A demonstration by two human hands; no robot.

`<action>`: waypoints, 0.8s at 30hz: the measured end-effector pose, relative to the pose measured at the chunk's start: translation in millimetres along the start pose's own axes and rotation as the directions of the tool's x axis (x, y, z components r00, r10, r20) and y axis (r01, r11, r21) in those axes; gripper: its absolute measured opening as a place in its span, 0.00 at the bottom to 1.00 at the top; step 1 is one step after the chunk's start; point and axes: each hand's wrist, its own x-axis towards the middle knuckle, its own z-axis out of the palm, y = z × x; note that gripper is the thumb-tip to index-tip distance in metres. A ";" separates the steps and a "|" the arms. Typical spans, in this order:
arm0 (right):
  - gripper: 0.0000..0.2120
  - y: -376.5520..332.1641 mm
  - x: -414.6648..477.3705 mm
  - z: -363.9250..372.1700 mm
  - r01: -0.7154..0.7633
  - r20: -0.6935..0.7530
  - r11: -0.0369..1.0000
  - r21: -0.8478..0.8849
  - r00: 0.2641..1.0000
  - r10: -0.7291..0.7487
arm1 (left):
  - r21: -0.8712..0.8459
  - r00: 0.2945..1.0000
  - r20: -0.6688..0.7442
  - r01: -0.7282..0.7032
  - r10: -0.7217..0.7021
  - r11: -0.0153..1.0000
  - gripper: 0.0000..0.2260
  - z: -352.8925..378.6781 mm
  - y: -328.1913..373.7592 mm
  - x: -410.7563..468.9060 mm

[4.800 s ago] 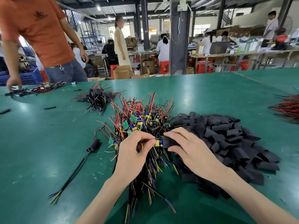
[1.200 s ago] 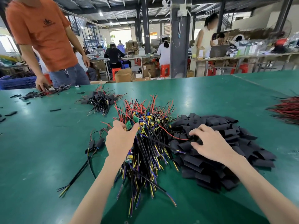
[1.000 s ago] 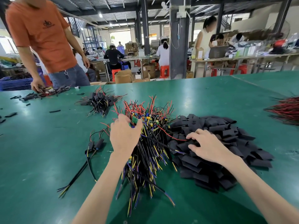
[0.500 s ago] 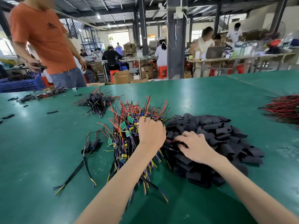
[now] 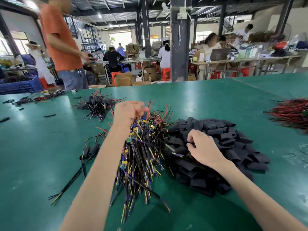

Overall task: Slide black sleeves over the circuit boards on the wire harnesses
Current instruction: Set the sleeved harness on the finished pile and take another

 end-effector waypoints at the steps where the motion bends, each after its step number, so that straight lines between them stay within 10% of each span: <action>1: 0.06 0.4 0.0 0.5 -0.001 -0.001 1.000 0.001 1.000 0.001 | -0.069 1.000 0.005 -0.011 0.012 0.998 0.07 -6.5 6.5 2.8; 11: 0.06 3.1 1.3 -3.5 -0.001 -0.029 1.000 0.031 1.000 0.002 | -0.267 0.926 0.361 -0.008 0.107 0.964 0.18 -54.4 31.6 -0.6; 14: 0.07 2.8 1.4 -6.0 -0.012 -0.034 0.999 0.053 0.999 0.013 | 0.065 0.944 0.117 -0.318 0.309 0.946 0.14 -54.6 32.9 -8.3; 18: 0.11 5.3 3.6 -10.8 -0.002 -0.025 0.994 0.105 1.000 0.004 | 0.412 0.726 -0.216 -0.538 0.653 0.735 0.07 -66.8 47.4 -17.1; 21: 0.13 6.4 5.1 -15.8 0.040 -0.013 0.986 0.161 0.999 -0.038 | 0.712 0.500 -0.388 -0.371 0.774 0.596 0.18 -87.3 60.5 -12.7; 24: 0.17 5.8 5.3 -28.0 0.051 0.166 0.947 0.316 0.980 -0.108 | 0.768 0.517 -0.357 -0.311 0.778 0.559 0.24 -98.6 68.4 -9.0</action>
